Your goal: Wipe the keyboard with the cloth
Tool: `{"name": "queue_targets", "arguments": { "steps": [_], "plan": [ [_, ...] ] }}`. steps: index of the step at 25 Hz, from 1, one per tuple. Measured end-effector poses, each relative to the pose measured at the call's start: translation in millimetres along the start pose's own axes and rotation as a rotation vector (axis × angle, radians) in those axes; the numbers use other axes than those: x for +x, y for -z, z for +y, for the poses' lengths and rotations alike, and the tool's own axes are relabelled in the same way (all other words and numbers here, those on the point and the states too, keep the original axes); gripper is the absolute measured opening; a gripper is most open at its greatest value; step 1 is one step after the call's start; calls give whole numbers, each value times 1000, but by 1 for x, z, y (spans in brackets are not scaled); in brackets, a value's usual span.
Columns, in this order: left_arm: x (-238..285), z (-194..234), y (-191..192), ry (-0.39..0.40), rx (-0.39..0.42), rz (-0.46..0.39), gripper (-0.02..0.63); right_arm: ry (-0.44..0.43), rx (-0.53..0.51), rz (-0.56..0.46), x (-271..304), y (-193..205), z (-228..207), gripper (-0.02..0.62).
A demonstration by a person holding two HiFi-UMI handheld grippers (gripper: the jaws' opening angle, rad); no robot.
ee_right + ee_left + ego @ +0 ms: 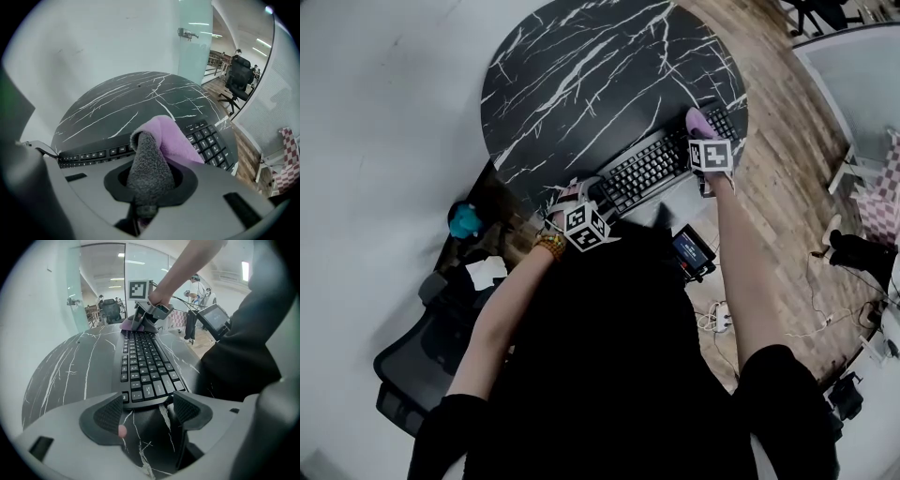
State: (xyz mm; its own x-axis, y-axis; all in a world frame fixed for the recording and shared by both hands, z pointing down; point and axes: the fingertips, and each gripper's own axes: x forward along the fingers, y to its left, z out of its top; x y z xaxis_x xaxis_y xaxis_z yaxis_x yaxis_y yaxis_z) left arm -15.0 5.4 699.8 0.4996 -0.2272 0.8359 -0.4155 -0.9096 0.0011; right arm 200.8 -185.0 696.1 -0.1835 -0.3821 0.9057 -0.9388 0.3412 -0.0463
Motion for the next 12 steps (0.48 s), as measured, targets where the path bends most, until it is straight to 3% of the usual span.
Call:
{"name": "queue_targets", "arguments": {
  "steps": [12],
  "plan": [
    [1, 0, 1, 1, 1, 3, 325, 52, 5, -1, 1, 0, 3, 66]
  ]
}}
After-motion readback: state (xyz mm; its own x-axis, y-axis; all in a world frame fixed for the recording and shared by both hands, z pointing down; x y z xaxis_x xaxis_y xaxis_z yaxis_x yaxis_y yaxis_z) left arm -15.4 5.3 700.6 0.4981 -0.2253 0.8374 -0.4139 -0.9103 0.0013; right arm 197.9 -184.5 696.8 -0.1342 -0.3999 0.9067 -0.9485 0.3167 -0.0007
